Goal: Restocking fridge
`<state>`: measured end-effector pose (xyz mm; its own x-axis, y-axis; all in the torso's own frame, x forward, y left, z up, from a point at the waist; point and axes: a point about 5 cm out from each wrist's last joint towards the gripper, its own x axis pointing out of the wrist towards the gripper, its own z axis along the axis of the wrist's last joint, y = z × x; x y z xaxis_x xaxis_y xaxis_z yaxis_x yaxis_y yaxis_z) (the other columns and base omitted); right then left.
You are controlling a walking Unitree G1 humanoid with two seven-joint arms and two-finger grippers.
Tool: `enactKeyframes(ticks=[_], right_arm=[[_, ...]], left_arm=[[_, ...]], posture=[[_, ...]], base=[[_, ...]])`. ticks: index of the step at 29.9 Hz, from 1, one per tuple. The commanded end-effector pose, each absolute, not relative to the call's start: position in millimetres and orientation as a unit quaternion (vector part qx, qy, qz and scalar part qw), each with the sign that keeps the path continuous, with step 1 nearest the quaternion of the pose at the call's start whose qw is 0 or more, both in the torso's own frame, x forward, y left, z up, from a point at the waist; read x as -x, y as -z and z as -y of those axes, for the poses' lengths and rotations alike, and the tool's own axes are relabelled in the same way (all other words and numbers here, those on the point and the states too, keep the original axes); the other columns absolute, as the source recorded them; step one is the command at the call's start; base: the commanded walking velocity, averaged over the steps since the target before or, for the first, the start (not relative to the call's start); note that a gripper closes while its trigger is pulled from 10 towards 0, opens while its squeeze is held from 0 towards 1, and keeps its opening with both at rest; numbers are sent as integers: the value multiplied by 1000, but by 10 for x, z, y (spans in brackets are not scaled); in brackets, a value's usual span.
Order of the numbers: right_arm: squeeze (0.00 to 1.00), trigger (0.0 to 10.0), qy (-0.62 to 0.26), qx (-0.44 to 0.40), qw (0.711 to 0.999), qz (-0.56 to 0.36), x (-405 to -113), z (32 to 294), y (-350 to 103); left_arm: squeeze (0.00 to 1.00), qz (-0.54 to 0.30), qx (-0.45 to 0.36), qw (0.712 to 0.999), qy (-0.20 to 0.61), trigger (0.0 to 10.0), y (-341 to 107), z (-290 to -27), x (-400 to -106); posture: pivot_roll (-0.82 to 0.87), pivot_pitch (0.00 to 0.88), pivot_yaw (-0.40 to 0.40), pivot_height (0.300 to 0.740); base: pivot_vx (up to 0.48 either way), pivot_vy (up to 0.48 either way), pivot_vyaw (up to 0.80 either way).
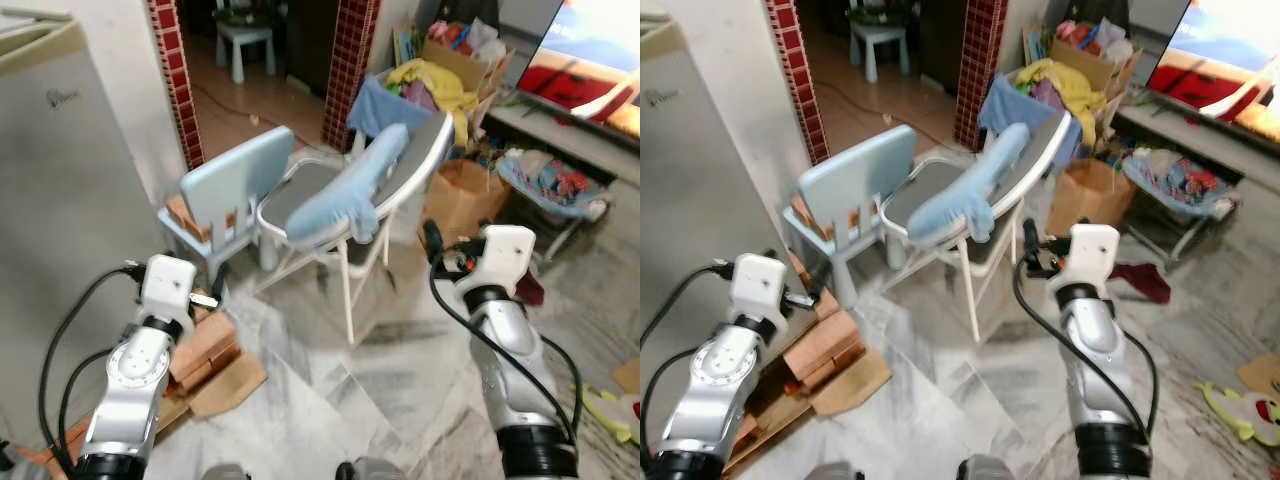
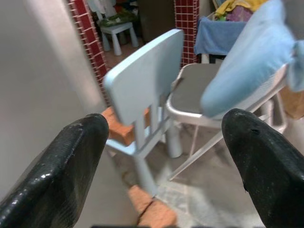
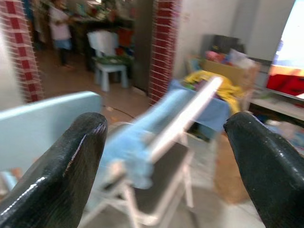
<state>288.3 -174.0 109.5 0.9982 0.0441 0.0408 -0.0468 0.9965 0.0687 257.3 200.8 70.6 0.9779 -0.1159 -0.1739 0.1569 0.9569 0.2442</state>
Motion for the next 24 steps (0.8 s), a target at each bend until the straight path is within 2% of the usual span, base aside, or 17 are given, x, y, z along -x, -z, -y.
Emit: enactKeyframes(ticks=[1, 9, 15, 19, 24], right_arm=[[0, 10000, -43, -34, 998, 35, -2911, 1667, -1177], [0, 10000, -45, -41, 998, 33, -2903, 1654, -1151], [0, 10000, -16, -49, 998, 30, -2910, 1723, -1089], [0, 10000, -9, -52, 998, 25, -2919, 1733, -1043], [0, 10000, -11, -40, 999, 20, -2931, 1697, -1000]], left_arm=[[0, -81, -138, 985, 70, 10000, -731, -2046, -2574], [0, -72, -177, 978, 83, 10000, -734, -2048, -2566], [0, -61, -168, 981, 72, 10000, -766, -2003, -2619], [0, -38, -167, 983, 68, 10000, -893, -1949, -2691], [0, -17, -167, 983, 68, 10000, -1010, -1925, -2692]], posture=[[23, 0, -64, 740], [24, 0, -59, 740], [35, 0, -51, 740], [49, 0, -45, 740], [50, 0, -44, 740]], base=[[0, 420, 0], [0, 421, 0], [0, 421, 0], [-263, 377, 0], [-154, 120, 0]])
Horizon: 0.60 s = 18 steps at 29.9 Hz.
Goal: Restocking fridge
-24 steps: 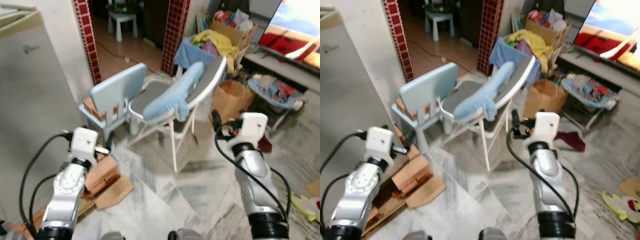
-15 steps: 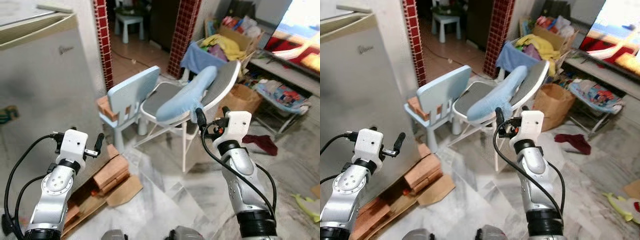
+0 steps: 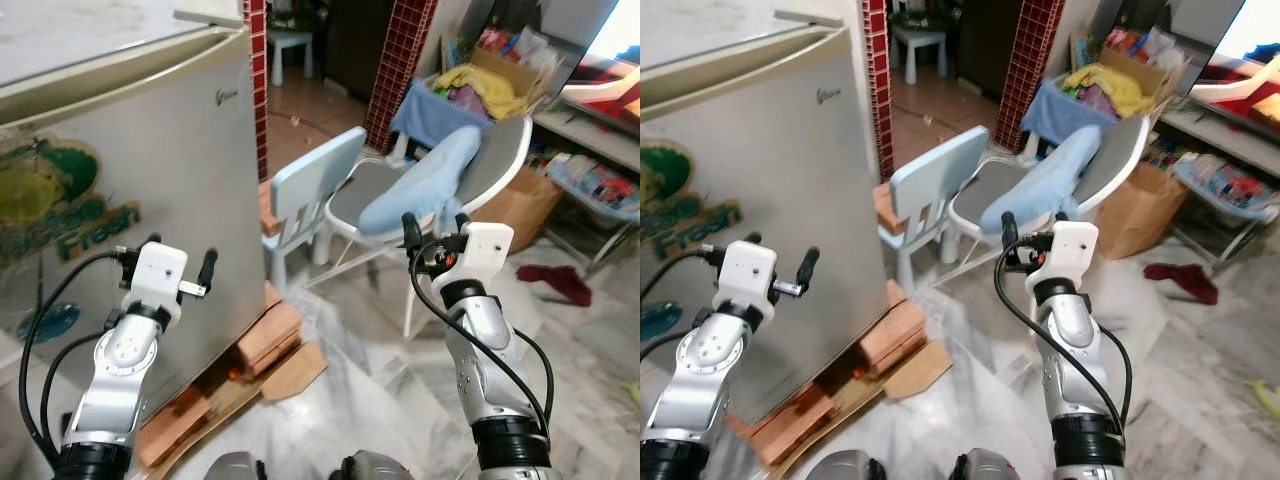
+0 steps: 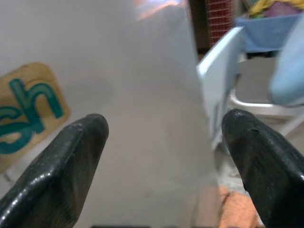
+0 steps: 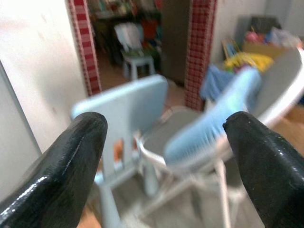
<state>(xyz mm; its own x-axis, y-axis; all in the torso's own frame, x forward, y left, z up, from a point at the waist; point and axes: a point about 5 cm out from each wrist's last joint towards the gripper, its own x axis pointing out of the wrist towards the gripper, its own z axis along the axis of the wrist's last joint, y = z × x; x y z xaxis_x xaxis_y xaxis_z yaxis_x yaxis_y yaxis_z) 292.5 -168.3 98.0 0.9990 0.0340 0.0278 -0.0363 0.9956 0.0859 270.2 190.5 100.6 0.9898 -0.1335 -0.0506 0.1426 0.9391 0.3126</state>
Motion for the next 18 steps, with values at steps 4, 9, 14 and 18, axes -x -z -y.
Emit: enactKeyframes(ticks=[4, 9, 14, 18], right_arm=[[0, 10000, -9, -41, 999, 13, -2908, 1685, -946], [0, 10000, -6, -39, 999, 9, -2905, 1696, -926], [0, 10000, 9, -37, 999, 8, -2933, 1739, -921], [0, 10000, 9, -37, 999, 9, -2930, 1734, -926]], left_arm=[[0, -18, -163, 984, 76, 10000, -950, -1905, -2628], [0, -20, -147, 986, 80, 10000, -942, -1838, -2614], [0, -30, -144, 985, 87, 10000, -905, -1831, -2598], [0, -41, -139, 985, 94, 10000, -870, -1828, -2598]], posture=[[45, 0, -50, 740], [47, 0, -58, 740], [49, 0, -61, 740], [47, 0, -54, 740]], base=[[0, 0, 0], [0, 0, 0], [0, 0, 0], [0, 65, 0]])
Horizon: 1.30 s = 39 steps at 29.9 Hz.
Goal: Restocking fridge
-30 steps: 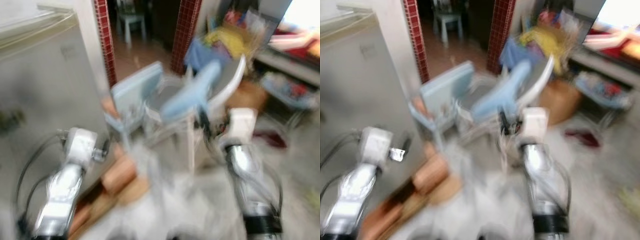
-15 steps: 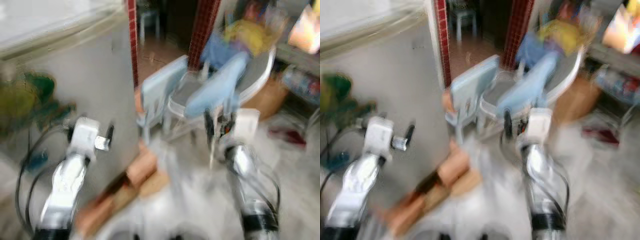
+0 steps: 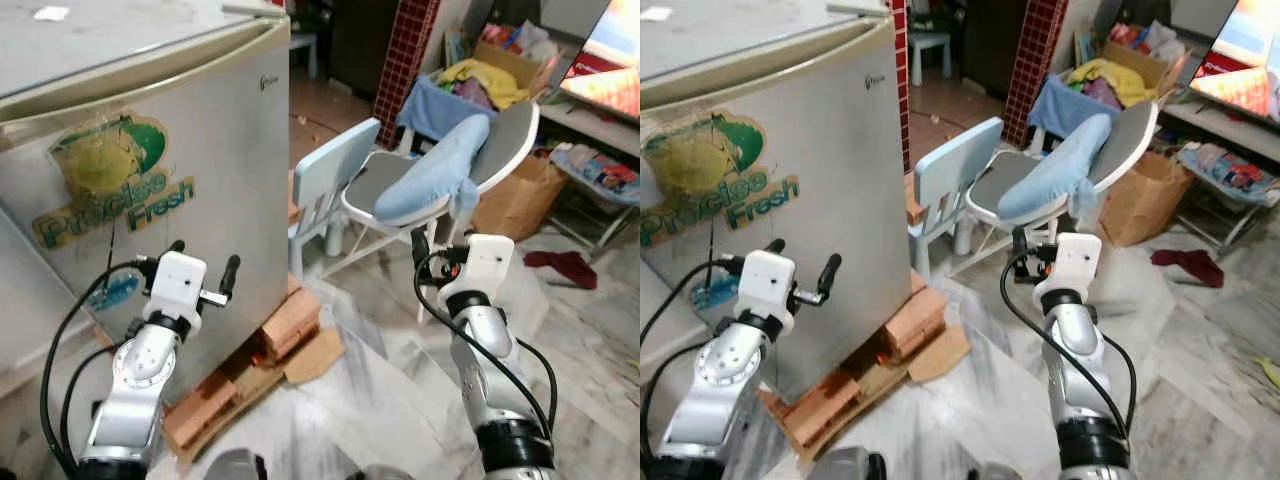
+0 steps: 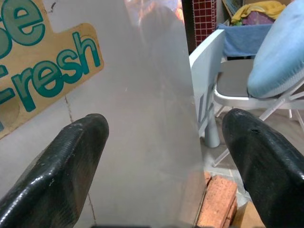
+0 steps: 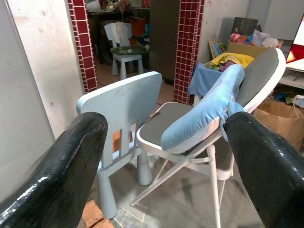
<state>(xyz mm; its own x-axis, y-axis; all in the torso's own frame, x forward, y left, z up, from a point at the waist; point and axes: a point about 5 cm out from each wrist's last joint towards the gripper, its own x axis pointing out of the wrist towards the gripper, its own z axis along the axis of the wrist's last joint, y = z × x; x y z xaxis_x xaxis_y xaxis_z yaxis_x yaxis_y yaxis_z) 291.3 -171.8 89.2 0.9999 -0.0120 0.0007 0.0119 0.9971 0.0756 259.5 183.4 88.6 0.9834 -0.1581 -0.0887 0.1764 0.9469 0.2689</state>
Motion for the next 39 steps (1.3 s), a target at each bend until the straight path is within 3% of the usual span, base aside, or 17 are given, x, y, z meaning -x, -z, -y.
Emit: enactKeyframes(ticks=[1, 6, 22, 28, 39], right_arm=[[0, 10000, 9, -37, 999, 9, -2930, 1734, -926], [0, 10000, 14, -38, 999, 4, -2922, 1752, -889], [0, 10000, 20, -30, 999, 4, -2935, 1775, -888], [0, 10000, 20, -30, 999, 7, -2948, 1769, -903], [0, 10000, 25, -26, 999, 13, -2952, 1775, -930]], left_arm=[[0, -41, -139, 985, 94, 10000, -870, -1828, -2598], [0, -54, -150, 978, 136, 10000, -808, -1712, -2556], [0, -66, -162, 970, 166, 10000, -770, -1689, -2490], [0, -59, -157, 974, 149, 10000, -792, -1780, -2510], [0, -45, -135, 985, 97, 10000, -860, -2040, -2667]], posture=[[47, 0, -54, 740], [44, 0, -45, 740], [46, 0, -46, 740], [50, 0, -49, 740], [41, 0, -54, 740]], base=[[0, 259, 0], [-167, 421, 0], [-324, 358, 0], [-344, 339, 0], [0, 0, 0]])
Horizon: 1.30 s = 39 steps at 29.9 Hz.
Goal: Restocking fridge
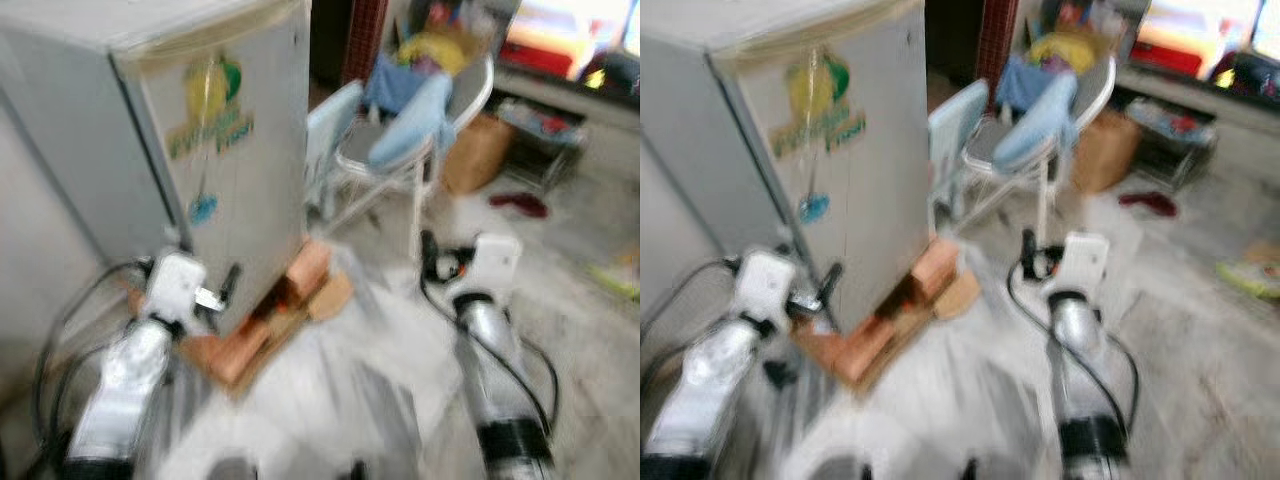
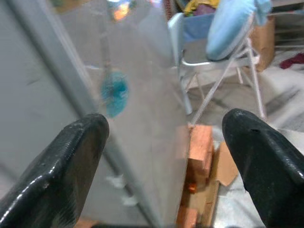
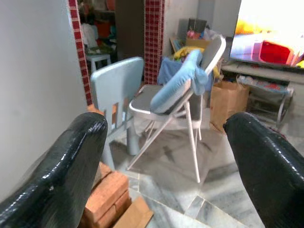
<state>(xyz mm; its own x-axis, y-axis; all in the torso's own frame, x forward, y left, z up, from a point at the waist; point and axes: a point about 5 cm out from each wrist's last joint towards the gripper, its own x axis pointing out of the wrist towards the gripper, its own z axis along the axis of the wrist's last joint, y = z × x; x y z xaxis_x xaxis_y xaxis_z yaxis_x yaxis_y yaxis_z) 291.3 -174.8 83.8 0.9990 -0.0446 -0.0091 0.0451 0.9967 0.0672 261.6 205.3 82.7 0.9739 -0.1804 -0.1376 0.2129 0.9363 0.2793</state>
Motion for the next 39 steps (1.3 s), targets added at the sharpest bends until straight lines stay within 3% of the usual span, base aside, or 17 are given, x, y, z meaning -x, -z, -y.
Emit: enactKeyframes(ticks=[1, 8, 25, 33, 39], right_arm=[[0, 10000, 25, -26, 999, 13, -2951, 1775, -930], [0, 10000, 33, -27, 999, 17, -2927, 1797, -942], [0, 10000, 33, -30, 999, 7, -2894, 1772, -938], [0, 10000, 32, -26, 999, 8, -2877, 1773, -964], [0, 10000, 29, -22, 999, 10, -2873, 1755, -987]], left_arm=[[0, -45, -134, 985, 94, 10000, -862, -2047, -2673], [0, -45, -131, 987, 82, 10000, -869, -2100, -2729], [0, -50, -130, 989, 57, 10000, -757, -2109, -2651], [0, -46, -119, 989, 69, 10000, -737, -2054, -2610], [0, -39, -116, 990, 76, 10000, -751, -2017, -2647]], posture=[[41, 0, -54, 740], [38, 0, -51, 740], [31, 0, -62, 740], [27, 0, -72, 740], [25, 0, -76, 740]], base=[[0, 0, 0], [0, 0, 0], [0, 429, -173], [369, 296, 0], [420, 207, -684]])
